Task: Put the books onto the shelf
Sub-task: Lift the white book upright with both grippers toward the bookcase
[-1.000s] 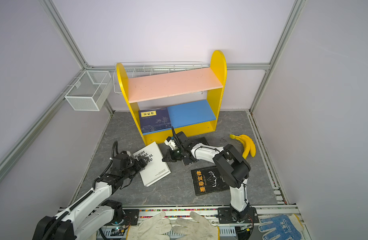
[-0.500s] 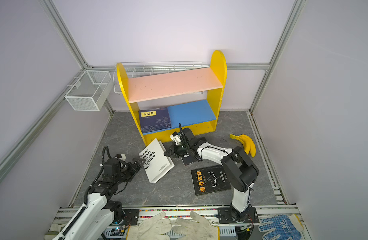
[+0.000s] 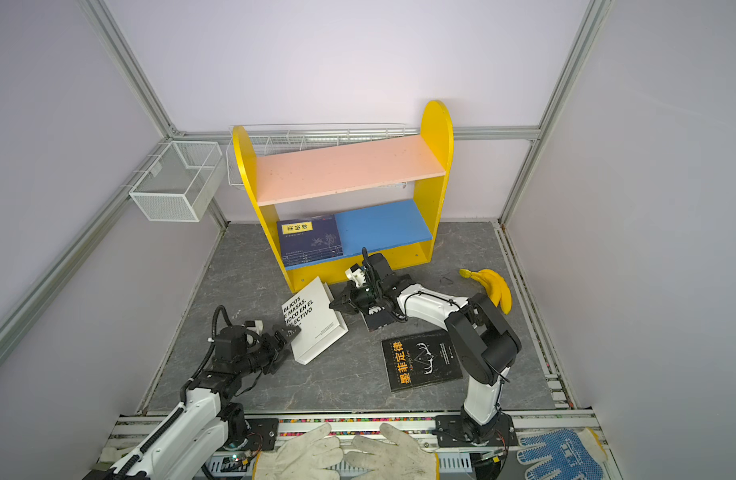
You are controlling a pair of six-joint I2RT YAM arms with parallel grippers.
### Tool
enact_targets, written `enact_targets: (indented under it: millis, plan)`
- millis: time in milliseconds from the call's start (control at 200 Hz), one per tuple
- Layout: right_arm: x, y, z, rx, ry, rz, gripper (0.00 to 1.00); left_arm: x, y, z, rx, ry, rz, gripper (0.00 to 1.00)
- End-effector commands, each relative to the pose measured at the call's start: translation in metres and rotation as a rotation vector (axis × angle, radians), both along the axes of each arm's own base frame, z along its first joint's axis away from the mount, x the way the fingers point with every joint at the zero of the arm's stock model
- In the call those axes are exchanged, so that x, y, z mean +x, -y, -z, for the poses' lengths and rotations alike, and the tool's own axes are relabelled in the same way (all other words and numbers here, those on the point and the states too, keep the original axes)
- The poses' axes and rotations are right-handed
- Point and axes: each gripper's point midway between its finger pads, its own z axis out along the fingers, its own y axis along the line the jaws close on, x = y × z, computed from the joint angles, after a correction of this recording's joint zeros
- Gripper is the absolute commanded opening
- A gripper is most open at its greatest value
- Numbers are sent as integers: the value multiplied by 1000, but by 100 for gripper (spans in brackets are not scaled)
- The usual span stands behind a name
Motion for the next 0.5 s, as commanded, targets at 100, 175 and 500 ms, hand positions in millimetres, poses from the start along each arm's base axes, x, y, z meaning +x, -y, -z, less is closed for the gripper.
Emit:
enact_targets:
  millis: [100,175,500]
  plan:
    - [3,3,14,13,-104,27,7,11,7,-10,-104,37,-24,99]
    - [3,3,16,17,-110,31,7,16,9,-15,-129,42,-28,100]
    - [3,0,23,43,-123,27,7,37,16,-45,-198,115,-28,99]
